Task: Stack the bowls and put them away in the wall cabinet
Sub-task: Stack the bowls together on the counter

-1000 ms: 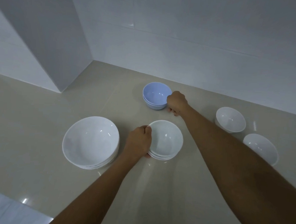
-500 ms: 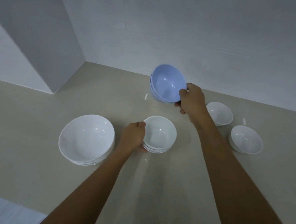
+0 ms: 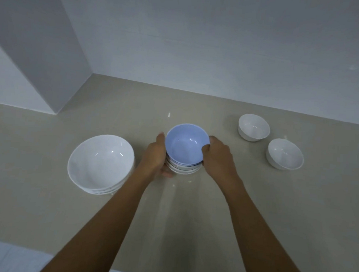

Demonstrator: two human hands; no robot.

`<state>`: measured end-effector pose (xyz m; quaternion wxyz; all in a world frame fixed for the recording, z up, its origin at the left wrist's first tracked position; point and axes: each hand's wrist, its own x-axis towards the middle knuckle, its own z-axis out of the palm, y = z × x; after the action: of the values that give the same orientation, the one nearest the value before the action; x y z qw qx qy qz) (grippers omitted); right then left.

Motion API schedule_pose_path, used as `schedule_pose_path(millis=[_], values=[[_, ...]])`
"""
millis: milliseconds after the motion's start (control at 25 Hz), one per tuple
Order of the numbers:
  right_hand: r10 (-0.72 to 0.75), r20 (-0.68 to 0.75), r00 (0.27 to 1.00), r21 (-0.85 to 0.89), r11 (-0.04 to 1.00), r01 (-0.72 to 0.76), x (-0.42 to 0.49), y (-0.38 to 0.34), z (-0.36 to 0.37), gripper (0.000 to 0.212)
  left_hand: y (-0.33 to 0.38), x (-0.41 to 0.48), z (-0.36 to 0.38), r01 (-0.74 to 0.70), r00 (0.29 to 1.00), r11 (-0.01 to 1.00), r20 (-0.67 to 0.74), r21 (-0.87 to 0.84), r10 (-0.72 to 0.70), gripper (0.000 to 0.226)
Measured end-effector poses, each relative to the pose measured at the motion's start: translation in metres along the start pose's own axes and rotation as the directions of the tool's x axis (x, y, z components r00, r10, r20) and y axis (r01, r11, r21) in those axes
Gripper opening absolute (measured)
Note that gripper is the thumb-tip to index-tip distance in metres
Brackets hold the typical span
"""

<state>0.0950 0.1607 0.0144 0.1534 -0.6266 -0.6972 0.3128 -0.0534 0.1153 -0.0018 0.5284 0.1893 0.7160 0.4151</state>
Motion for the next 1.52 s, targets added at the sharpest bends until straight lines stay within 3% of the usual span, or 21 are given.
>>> schedule_pose_path(millis=[160,360,480,600,680,840,1040,1160,1360,1520], values=[[0.044,-0.058,0.997,-0.094,0.994,-0.050,-0.001,-0.002,0.009,0.025,0.001,0.003,0.001,-0.030,0.999,0.991,-0.009,0.133,0.031,0.064],[0.025,-0.121,0.992,-0.107,0.994,-0.038,-0.006,0.003,0.014,0.028,0.005,0.002,0.001,-0.153,0.985,0.944,-0.036,0.292,0.170,0.050],[0.083,-0.064,0.995,0.155,0.985,-0.072,-0.008,0.008,0.016,0.031,0.003,0.000,0.001,-0.207,0.972,0.932,-0.047,0.298,0.231,0.047],[0.204,0.114,0.972,0.482,0.844,-0.234,-0.009,0.011,0.014,0.028,0.002,-0.001,0.001,-0.199,0.973,0.940,-0.060,0.277,0.224,0.049],[0.223,0.191,0.956,0.549,0.783,-0.292,-0.011,0.012,0.013,0.028,0.003,-0.001,0.001,-0.185,0.977,0.948,-0.056,0.260,0.206,0.050],[0.254,0.191,0.948,0.632,0.707,-0.317,-0.014,0.006,0.012,0.021,0.007,-0.008,0.000,-0.172,0.980,0.949,-0.056,0.265,0.193,0.048],[0.154,0.058,0.986,0.663,0.733,-0.153,-0.021,-0.039,-0.013,0.024,0.050,-0.039,-0.023,-0.256,0.948,0.949,-0.144,0.187,0.284,0.045],[0.026,0.084,0.996,0.687,0.723,-0.077,-0.031,-0.084,-0.017,0.027,0.070,-0.063,-0.066,-0.325,0.901,0.927,-0.235,0.188,0.364,0.040],[0.012,0.286,0.958,0.678,0.704,-0.211,-0.054,-0.128,0.031,0.020,0.054,-0.079,-0.134,-0.178,0.929,0.969,-0.297,0.168,0.223,0.046],[0.075,0.339,0.938,0.626,0.726,-0.284,-0.059,-0.136,0.065,0.016,0.036,-0.074,-0.159,-0.126,0.943,0.976,-0.283,0.178,0.174,0.045]])
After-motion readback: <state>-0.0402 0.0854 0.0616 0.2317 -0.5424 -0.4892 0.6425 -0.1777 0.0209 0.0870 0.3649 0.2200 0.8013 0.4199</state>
